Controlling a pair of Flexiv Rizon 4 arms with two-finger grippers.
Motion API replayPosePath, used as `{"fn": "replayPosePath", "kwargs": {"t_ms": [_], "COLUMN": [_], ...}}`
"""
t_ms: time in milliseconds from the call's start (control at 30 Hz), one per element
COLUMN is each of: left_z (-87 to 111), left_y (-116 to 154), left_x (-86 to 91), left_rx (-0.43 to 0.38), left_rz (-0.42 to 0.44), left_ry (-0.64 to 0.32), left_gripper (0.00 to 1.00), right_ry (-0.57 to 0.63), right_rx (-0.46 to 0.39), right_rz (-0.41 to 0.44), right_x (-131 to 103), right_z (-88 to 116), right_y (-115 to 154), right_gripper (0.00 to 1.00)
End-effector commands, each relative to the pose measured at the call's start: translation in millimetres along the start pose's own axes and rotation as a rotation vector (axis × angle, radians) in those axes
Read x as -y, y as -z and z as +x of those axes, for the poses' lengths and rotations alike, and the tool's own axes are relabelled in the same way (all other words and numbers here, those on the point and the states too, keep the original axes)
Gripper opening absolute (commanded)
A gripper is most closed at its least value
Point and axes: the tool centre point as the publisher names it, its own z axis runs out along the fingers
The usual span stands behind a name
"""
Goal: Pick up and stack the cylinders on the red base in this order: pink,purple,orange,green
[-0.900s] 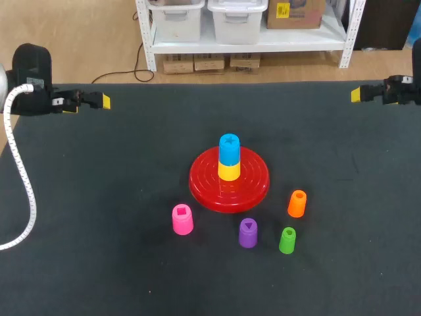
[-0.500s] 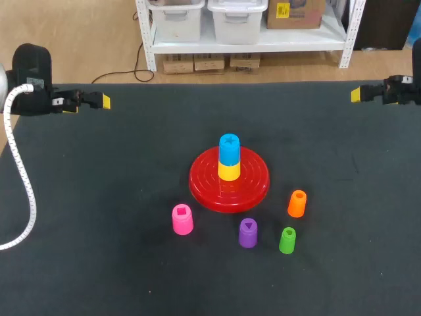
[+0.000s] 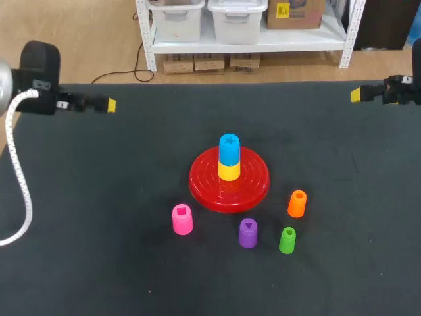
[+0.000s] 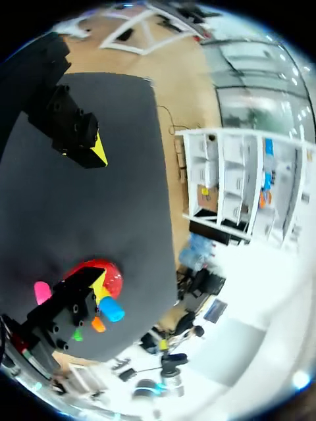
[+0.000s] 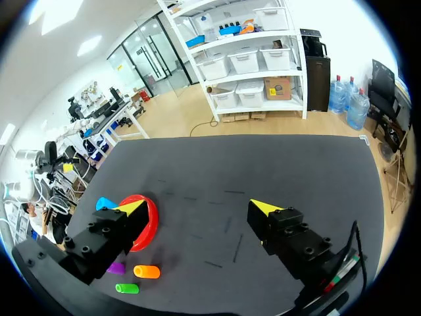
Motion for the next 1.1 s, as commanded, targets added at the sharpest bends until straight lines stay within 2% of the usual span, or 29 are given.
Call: {"fn": "replayPosePath", "kwargs": {"t_ms": [33, 100, 200, 300, 433, 533, 633, 700, 767, 1100], "left_z": [1.4, 3.6, 8.0, 11.0, 17.1, 32.2, 41.8, 42.2, 37.1, 37.1], "left_y": [9.8, 12.8, 24.9, 33.5, 43.2, 48.1, 52.2, 53.1, 51.0, 51.0], "left_x": [-6.2, -7.2, -9.0, -12.0, -10.6, -6.5, -1.3, 1.8, 3.7, 3.7], "left_rx": [-0.010, -0.033, -0.005, -0.041, -0.092, -0.145, -0.158, -0.131, -0.087, -0.087], "left_rz": [0.125, 0.214, 0.374, 0.465, 0.599, 0.661, 0.704, 0.664, 0.591, 0.591], "left_ry": [-0.156, -0.227, -0.392, -0.514, -0.630, -0.746, -0.803, -0.782, -0.700, -0.700], "left_gripper": [1.00, 1.00, 1.00, 1.00, 1.00, 1.00, 1.00, 1.00, 1.00, 1.00], "right_ry": [0.000, 0.000, 0.000, 0.000, 0.000, 0.000, 0.000, 0.000, 0.000, 0.000], "right_rx": [-0.001, -0.001, -0.001, -0.001, -0.001, -0.001, -0.001, -0.001, -0.001, -0.001], "right_rz": [0.004, 0.004, 0.004, 0.004, 0.004, 0.004, 0.004, 0.004, 0.004, 0.004], "right_x": [-0.8, -0.8, -0.8, -0.8, -0.8, -0.8, -0.8, -0.8, -0.8, -0.8], "right_z": [-0.1, -0.1, -0.1, -0.1, -0.1, -0.1, -0.1, -0.1, -0.1, -0.1], "right_y": [0.6, 0.6, 0.6, 0.6, 0.6, 0.6, 0.6, 0.6, 0.6, 0.6], "right_gripper": [1.00, 1.00, 1.00, 1.00, 1.00, 1.00, 1.00, 1.00, 1.00, 1.00]}}
